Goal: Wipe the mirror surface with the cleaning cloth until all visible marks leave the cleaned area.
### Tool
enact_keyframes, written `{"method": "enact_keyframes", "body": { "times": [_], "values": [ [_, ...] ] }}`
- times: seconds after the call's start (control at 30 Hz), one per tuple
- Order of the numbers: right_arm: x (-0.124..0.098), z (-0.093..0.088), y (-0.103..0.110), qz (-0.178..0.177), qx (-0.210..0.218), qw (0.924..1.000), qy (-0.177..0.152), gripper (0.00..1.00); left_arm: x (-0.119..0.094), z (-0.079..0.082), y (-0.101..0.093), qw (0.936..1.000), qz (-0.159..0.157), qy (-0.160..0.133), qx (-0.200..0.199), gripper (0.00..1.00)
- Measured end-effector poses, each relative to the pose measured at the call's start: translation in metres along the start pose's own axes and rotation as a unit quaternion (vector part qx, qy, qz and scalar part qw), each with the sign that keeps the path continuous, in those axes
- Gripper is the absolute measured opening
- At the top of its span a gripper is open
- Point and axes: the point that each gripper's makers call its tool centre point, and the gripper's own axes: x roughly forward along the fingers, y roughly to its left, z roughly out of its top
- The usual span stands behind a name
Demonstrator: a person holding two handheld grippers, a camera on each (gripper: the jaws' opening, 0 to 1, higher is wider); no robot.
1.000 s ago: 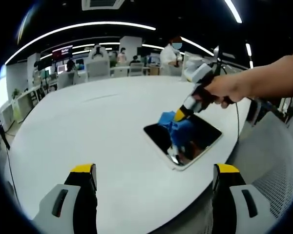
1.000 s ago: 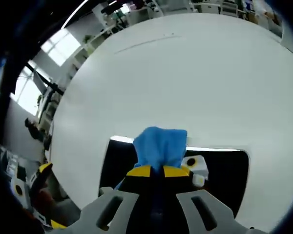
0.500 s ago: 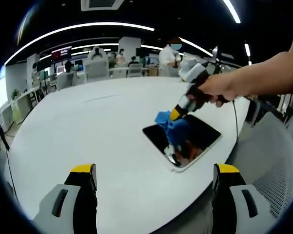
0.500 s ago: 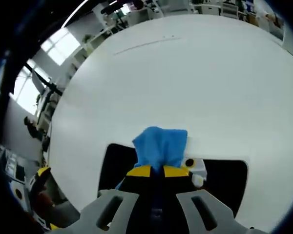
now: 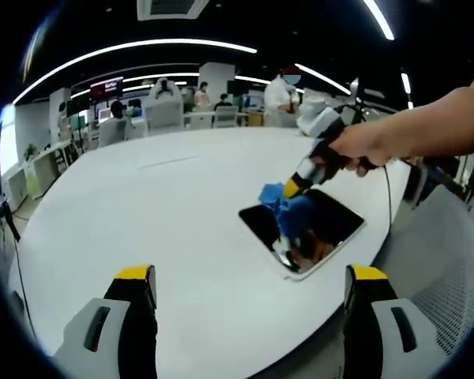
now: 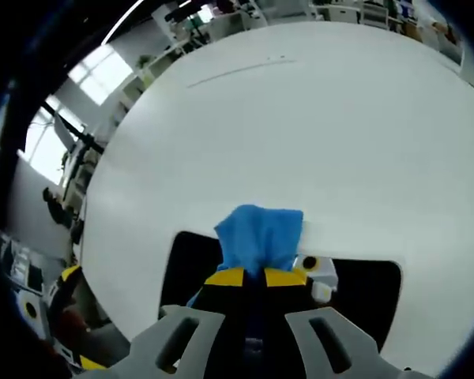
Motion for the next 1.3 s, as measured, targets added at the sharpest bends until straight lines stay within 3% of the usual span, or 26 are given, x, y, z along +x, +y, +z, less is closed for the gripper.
{"method": "enact_keyframes", "body": {
  "times": [0.27,1.3],
  "values": [
    [-0.0009,0.0017,-0.0106,-0.003,0.007,1.0000,0.000,0.01,0.0004,-0.0004,0.0008,1.0000,0.001,0.001,-0.004,0.99],
    [-0.0020,0.0002,-0.0084,-0.007,-0.004,1.0000,-0.004,0.01,0.0001,0.0001,0.0008,1.0000,0.002,-0.001,-0.004,0.99]
  ]
}}
